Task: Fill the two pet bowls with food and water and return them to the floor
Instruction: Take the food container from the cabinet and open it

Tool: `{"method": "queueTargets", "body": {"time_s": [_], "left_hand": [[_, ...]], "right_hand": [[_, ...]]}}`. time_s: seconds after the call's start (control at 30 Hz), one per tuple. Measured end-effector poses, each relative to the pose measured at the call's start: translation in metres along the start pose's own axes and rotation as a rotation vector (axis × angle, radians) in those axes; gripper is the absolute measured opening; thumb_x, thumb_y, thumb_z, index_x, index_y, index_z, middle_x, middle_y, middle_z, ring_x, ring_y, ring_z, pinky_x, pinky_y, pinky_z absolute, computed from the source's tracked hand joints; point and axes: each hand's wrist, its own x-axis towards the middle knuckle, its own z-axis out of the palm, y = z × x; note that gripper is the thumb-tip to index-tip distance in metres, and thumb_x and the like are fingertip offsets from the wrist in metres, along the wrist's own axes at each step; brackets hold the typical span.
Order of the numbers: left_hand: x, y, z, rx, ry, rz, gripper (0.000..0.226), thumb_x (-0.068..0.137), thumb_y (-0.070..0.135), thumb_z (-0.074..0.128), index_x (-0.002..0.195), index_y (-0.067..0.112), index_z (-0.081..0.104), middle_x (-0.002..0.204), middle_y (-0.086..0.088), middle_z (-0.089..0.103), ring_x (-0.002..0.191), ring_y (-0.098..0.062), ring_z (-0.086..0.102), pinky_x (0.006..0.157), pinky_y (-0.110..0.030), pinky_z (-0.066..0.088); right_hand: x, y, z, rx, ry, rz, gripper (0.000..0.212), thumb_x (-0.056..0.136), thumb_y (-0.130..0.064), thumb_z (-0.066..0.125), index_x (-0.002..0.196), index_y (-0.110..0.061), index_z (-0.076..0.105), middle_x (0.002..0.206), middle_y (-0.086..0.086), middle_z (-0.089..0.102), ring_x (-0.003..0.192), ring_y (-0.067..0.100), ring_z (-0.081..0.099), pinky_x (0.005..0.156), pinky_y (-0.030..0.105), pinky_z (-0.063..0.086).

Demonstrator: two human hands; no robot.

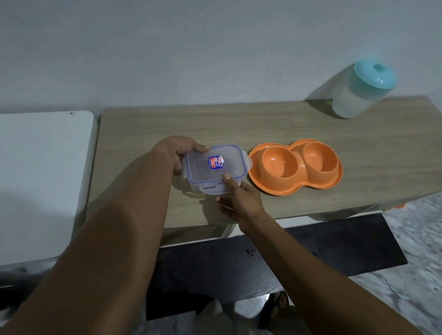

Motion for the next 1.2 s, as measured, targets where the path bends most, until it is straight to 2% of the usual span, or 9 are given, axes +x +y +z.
{"method": "queueTargets", "body": {"time_s": [0.2,0.27,0.4,0.5,0.67,0.83,1.0,1.13,1.2], "left_hand": [[-0.001,0.000,0.000,-0.081,0.022,-0.024,0.010,0.086,0.014,0.071,0.093,0.008,0.070,0.091,-0.014,0.074,0.087,-0.030,0.068,0.086,-0.047,0.055],[0.002,0.001,0.002,-0.148,0.080,0.022,0.007,0.083,0.010,0.073,0.087,0.006,0.069,0.083,-0.014,0.074,0.083,-0.030,0.067,0.088,-0.048,0.054],[0.009,0.000,0.008,-0.140,0.311,0.214,0.047,0.053,0.014,0.093,0.094,0.003,0.073,0.100,-0.013,0.075,0.087,-0.027,0.071,0.086,-0.047,0.057],[-0.001,-0.002,0.018,-0.012,0.554,0.464,0.034,0.060,0.020,0.092,0.088,0.011,0.074,0.095,-0.002,0.073,0.088,-0.020,0.069,0.084,-0.034,0.057],[-0.034,0.001,0.020,-0.057,0.337,0.771,0.017,0.070,0.006,0.086,0.079,0.012,0.074,0.071,0.003,0.072,0.063,-0.006,0.065,0.065,-0.024,0.055],[-0.076,-0.009,0.018,0.027,0.201,0.890,0.019,0.068,-0.002,0.085,0.075,0.010,0.072,0.068,0.003,0.071,0.061,-0.005,0.061,0.062,-0.018,0.050],[-0.088,-0.047,0.023,0.353,0.101,0.869,0.021,0.064,-0.004,0.086,0.076,0.008,0.075,0.089,-0.014,0.076,0.081,-0.019,0.069,0.081,-0.029,0.057],[-0.091,-0.064,0.028,0.463,-0.029,0.752,0.020,0.068,0.004,0.086,0.087,0.004,0.078,0.094,-0.007,0.077,0.094,-0.014,0.071,0.088,-0.024,0.054],[-0.088,-0.067,0.029,0.378,0.075,0.776,0.020,0.075,0.019,0.083,0.093,0.009,0.079,0.093,-0.001,0.077,0.093,-0.012,0.071,0.089,-0.026,0.054]], "right_hand": [[-0.002,-0.008,0.002,-0.012,0.064,-0.012,0.028,0.092,-0.039,0.076,0.096,-0.014,0.064,0.086,0.000,0.076,0.064,0.013,0.072,0.065,0.029,0.056],[-0.001,-0.013,0.003,-0.010,0.082,-0.027,0.027,0.091,-0.038,0.076,0.092,-0.015,0.063,0.084,0.000,0.075,0.062,0.014,0.072,0.067,0.031,0.056],[0.000,-0.025,0.005,-0.051,0.054,-0.020,0.025,0.093,-0.039,0.075,0.095,-0.016,0.066,0.093,0.001,0.075,0.071,0.016,0.072,0.065,0.030,0.055],[0.000,-0.030,0.008,-0.073,0.080,-0.009,0.025,0.094,-0.037,0.074,0.099,-0.014,0.066,0.095,0.004,0.073,0.072,0.018,0.068,0.053,0.024,0.052],[-0.008,-0.034,0.003,-0.130,0.087,-0.048,0.026,0.096,-0.041,0.070,0.090,-0.016,0.063,0.076,0.003,0.061,0.059,0.015,0.050,0.049,0.022,0.041],[-0.016,-0.041,-0.021,0.138,-0.042,0.116,0.033,0.101,-0.044,0.059,0.115,-0.014,0.062,0.083,0.006,0.066,0.056,0.014,0.057,0.050,0.025,0.048],[-0.019,-0.054,-0.045,0.388,-0.150,0.262,0.066,0.095,-0.060,0.055,0.127,-0.003,0.053,0.110,0.024,0.067,0.091,0.032,0.070,0.062,0.039,0.066],[-0.013,-0.053,-0.042,0.045,-0.135,0.184,0.015,0.096,-0.009,0.060,0.108,0.000,0.060,0.096,0.020,0.064,0.076,0.024,0.067,0.053,0.027,0.060],[-0.010,-0.046,-0.041,-0.179,-0.078,0.079,0.013,0.092,0.006,0.055,0.090,-0.006,0.058,0.086,0.014,0.058,0.068,0.023,0.060,0.050,0.027,0.053]]}}
